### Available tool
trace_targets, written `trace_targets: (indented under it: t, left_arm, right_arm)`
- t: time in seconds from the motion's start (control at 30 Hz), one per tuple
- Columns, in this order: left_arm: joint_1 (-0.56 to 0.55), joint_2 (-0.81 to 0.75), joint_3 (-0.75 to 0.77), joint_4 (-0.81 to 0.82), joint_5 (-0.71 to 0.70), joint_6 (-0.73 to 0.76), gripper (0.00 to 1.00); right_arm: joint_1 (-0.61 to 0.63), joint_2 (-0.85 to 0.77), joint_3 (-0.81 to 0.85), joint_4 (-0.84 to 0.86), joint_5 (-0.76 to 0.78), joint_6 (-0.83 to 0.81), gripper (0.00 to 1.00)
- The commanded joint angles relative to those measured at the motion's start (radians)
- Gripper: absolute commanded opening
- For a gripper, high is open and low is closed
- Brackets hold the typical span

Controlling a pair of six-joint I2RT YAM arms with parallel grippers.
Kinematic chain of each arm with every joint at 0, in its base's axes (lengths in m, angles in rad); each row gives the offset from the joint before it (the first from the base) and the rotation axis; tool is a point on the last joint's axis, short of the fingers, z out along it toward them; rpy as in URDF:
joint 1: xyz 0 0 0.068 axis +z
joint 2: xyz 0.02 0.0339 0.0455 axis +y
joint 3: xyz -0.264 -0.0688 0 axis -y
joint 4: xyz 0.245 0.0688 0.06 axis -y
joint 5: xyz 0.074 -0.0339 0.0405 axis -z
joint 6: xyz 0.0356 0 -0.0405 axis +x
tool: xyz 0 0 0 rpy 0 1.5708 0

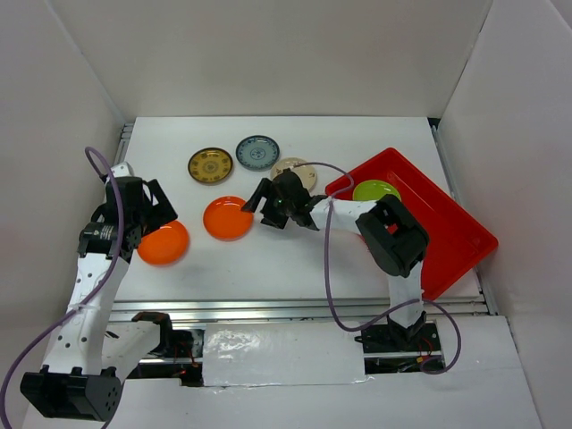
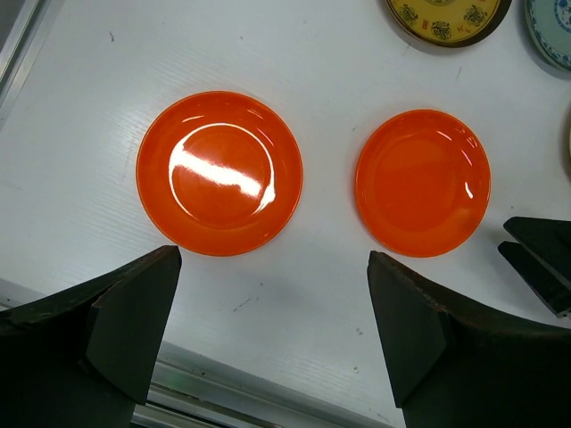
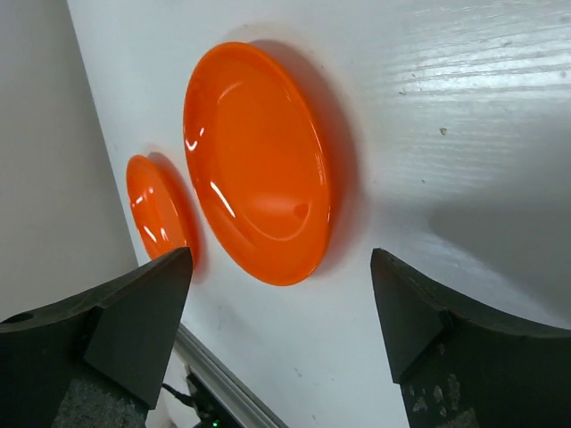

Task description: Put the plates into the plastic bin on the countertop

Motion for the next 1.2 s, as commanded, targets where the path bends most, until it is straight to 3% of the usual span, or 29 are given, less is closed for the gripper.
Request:
trace_targets:
  t: [0.0,0.27,0.33,0.43,0.47,0.67,0.73,0.77,0.83,0.9,1.03,1.17]
  left_arm:
    - [0.001,-0.003,0.022,0.044,0.008,0.026,0.99]
    - [0.002,0.003,0.022,0.043,0.000,0.024,0.99]
    - [0.002,0.003,0.021,0.042,0.002,0.024,0.99]
    - [0.001,0.000,0.019,0.047,0.006,0.027,0.99]
    - [0.002,0.000,0.017,0.047,0.006,0.026,0.99]
    - [0.002,0.003,0.017,0.052,0.022,0.032,0.99]
    - [0.002,0.006,0.017,0.052,0.023,0.032,0.99]
    - [0.002,0.006,0.017,0.052,0.025,0.033,0.99]
    - [0.002,0.001,0.016,0.052,0.031,0.033,0.99]
    - [0.002,-0.006,0.013,0.064,0.040,0.039,0.99]
    - [0.002,-0.008,0.008,0.076,0.097,0.056,0.99]
    - [0.001,-0.010,0.005,0.088,0.124,0.065,0.99]
  right_arm:
    - [-0.002,0.057,0.022,0.061,-0.074,-0.037,0.87]
    - [0.004,0.208,0.131,0.096,-0.108,0.001,0.58]
    - [0.002,0.219,0.146,0.096,-0.105,0.007,0.43]
    - [0.004,0.225,0.172,0.081,-0.102,0.017,0.07]
    - [0.001,0.207,0.160,0.096,-0.097,0.021,0.00]
    - [-0.055,-0.053,0.033,0.159,-0.096,-0.029,0.00]
    - [-0.104,-0.143,0.020,0.094,-0.076,-0.068,0.00]
    - [-0.134,-0.219,0.023,-0.022,-0.076,-0.068,0.00]
    - [-0.238,-0.333,-0.004,-0.185,0.030,-0.172,0.00]
    - [-0.327,-0.410,-0.067,-0.230,0.056,-0.215,0.00]
    - [-0.685,-0.559,-0.252,-0.279,-0.002,-0.266,0.00]
    - [-0.948,-0.671,-0.437,-0.241,-0.077,-0.307,0.00]
